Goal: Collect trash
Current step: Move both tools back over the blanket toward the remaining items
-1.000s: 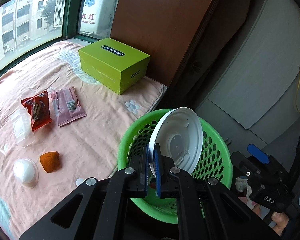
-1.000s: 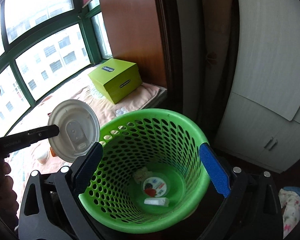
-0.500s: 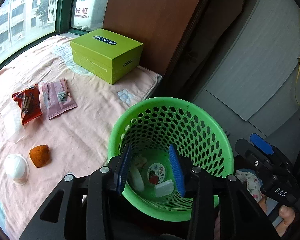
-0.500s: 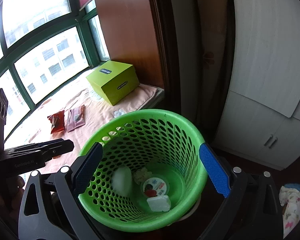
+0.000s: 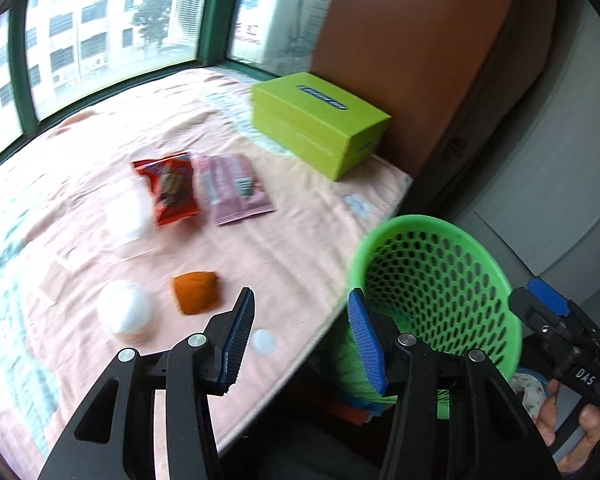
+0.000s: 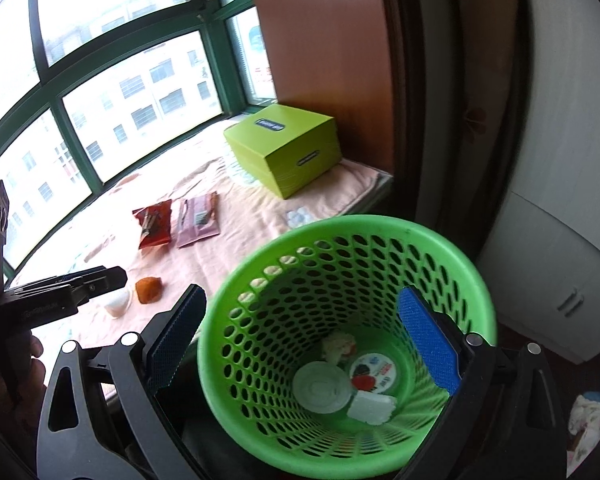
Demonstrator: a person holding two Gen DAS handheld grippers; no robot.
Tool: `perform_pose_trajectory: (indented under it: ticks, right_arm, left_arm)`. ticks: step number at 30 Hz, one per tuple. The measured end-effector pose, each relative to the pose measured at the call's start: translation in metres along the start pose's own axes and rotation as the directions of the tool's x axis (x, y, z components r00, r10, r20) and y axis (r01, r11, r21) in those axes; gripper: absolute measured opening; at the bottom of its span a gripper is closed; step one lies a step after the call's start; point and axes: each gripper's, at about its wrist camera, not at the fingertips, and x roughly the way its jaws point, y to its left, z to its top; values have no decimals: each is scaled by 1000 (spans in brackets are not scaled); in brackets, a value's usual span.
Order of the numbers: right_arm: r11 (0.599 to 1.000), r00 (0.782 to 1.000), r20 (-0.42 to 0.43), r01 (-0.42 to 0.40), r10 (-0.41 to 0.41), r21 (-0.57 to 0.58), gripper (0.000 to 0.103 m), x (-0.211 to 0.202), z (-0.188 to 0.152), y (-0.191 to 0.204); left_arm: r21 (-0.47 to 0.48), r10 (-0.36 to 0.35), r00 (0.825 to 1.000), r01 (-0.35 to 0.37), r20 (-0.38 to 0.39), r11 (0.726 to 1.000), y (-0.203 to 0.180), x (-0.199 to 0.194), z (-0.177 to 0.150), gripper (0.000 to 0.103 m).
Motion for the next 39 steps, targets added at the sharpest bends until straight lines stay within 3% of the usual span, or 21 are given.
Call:
perform_pose_trajectory:
  ticks: [11, 15, 24, 39]
  right_arm:
    - [993, 997, -33, -76, 73, -94, 96, 23, 8, 49]
    - [989, 995, -53, -90, 85, -118, 96, 32, 8, 62]
    - [981, 990, -100, -119, 104, -156, 96, 50, 2, 85]
    - [967, 979, -161, -160, 129, -198, 96, 78, -3, 115]
  left_arm:
    - [-102, 178, 983, -181, -34, 978, 89, 10, -16, 48]
    - [-121, 202, 977, -208, -65, 971, 114, 22, -21, 48]
    - [-140, 193, 976, -206, -101, 969, 133, 49, -22, 48]
    - [-125, 183, 979, -193, -92, 973, 138, 59, -18, 54]
